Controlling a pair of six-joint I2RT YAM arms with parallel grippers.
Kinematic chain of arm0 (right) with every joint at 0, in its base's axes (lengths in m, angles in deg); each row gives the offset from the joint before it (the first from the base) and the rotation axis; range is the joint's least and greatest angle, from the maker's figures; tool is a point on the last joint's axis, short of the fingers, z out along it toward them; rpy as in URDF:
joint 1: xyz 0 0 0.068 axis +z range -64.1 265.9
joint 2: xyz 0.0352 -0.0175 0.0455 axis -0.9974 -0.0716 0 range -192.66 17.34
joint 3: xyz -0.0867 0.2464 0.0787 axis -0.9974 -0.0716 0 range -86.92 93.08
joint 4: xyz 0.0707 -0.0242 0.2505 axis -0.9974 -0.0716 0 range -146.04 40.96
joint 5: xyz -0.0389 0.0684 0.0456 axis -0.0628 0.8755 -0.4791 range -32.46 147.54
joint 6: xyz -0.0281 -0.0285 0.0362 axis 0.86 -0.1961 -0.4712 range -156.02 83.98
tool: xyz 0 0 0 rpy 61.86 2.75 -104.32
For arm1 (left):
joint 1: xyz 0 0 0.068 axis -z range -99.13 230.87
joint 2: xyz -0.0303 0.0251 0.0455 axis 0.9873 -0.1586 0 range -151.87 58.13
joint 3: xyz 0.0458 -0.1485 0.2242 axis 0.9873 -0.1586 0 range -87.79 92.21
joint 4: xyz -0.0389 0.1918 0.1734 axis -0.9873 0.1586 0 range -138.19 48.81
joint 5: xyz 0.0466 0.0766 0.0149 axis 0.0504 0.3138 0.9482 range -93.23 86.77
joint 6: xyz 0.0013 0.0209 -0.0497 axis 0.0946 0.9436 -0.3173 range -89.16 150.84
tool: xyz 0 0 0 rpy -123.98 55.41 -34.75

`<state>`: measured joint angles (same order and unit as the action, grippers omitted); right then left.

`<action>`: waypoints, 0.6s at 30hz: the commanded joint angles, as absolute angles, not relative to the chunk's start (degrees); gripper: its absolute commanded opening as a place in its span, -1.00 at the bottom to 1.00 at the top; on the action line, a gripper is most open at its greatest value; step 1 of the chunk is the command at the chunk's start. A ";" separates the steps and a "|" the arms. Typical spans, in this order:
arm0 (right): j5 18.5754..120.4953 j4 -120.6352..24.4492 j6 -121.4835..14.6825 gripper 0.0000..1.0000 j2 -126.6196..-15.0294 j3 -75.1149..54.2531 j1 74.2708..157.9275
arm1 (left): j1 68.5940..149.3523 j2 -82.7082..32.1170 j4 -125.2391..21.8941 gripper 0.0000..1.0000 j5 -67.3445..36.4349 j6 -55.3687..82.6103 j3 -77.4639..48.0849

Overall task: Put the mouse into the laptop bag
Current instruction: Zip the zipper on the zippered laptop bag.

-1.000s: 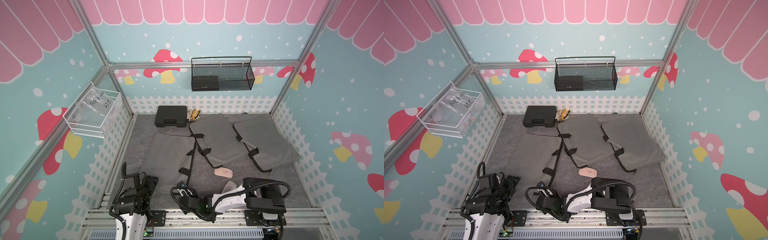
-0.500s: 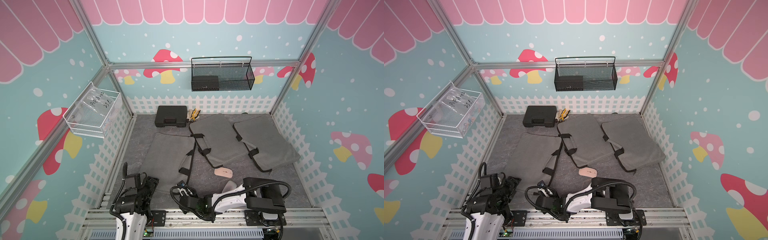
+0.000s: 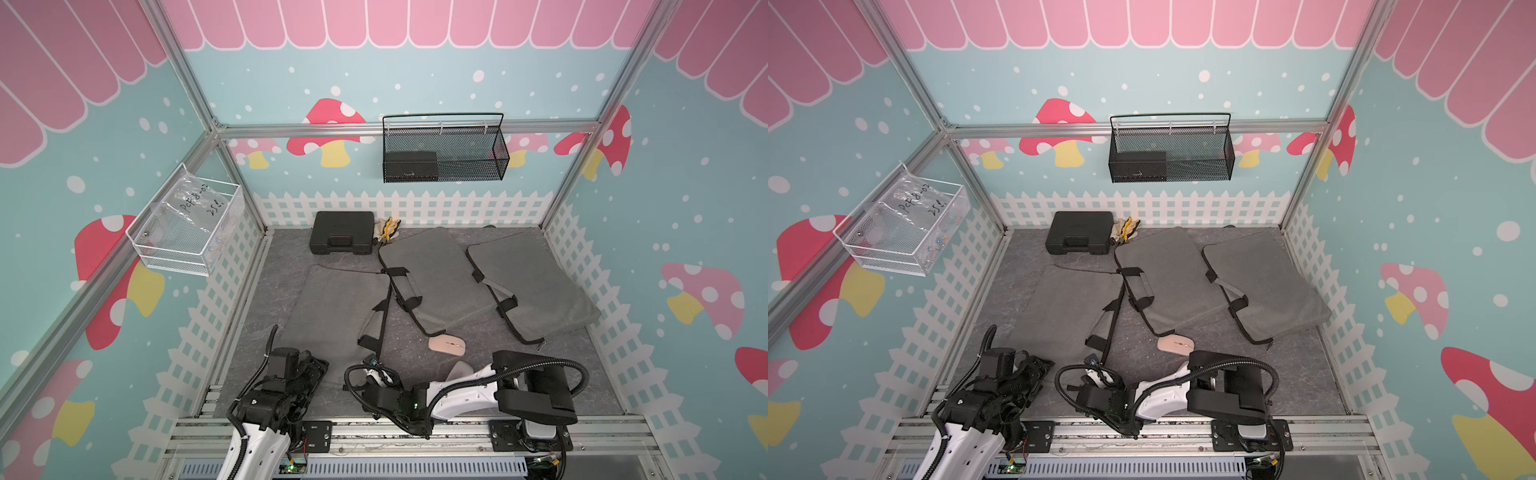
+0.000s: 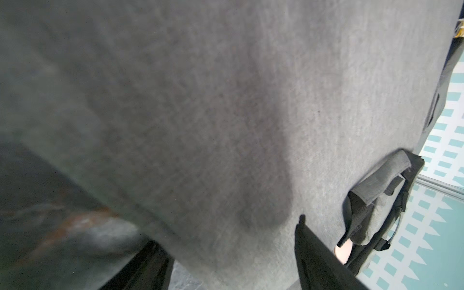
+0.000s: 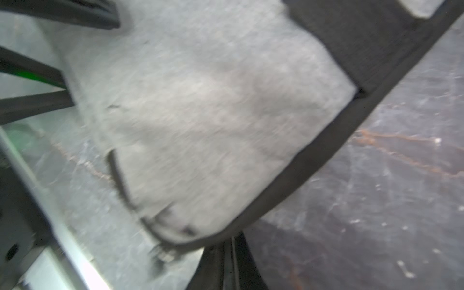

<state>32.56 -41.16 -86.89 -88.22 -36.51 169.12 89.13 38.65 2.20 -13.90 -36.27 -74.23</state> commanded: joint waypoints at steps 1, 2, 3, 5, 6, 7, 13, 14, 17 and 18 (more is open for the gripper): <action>31.04 -42.78 -86.73 -0.74 -86.25 -38.17 168.29 | 91.76 36.05 -2.12 0.53 -8.85 -40.63 -75.55; 30.94 -42.84 -86.73 -0.72 -85.97 -38.51 168.25 | 92.43 35.31 -3.19 0.53 -8.62 -41.11 -75.78; 31.04 -42.76 -86.45 -0.70 -85.50 -38.96 168.25 | 93.33 34.46 -4.60 0.52 -8.22 -41.91 -76.07; 31.28 -42.29 -84.89 -0.64 -84.69 -39.60 168.24 | 95.35 33.06 -7.29 0.31 -7.29 -43.27 -76.68; 31.29 -42.34 -84.34 -0.60 -84.17 -40.09 168.25 | 96.45 32.41 -8.50 0.17 -6.70 -44.02 -76.97; 31.27 -42.32 -83.98 -0.55 -83.56 -40.68 168.25 | 97.71 31.85 -9.49 0.05 -6.17 -44.87 -77.22; 31.88 -42.36 -84.04 -0.33 -79.48 -43.49 168.36 | 108.37 32.18 -13.70 -0.23 -0.27 -52.37 -79.15; 31.94 -42.32 -84.22 -0.31 -79.04 -43.66 168.50 | 110.43 32.30 -13.97 -0.22 1.27 -53.54 -79.22; 31.74 -43.08 -85.28 -0.24 -78.38 -43.69 168.95 | 115.78 31.68 -14.49 -0.10 5.51 -56.86 -79.43; 31.78 -43.47 -85.86 -0.21 -78.38 -43.52 169.00 | 117.33 31.07 -15.34 -0.01 6.57 -57.58 -79.49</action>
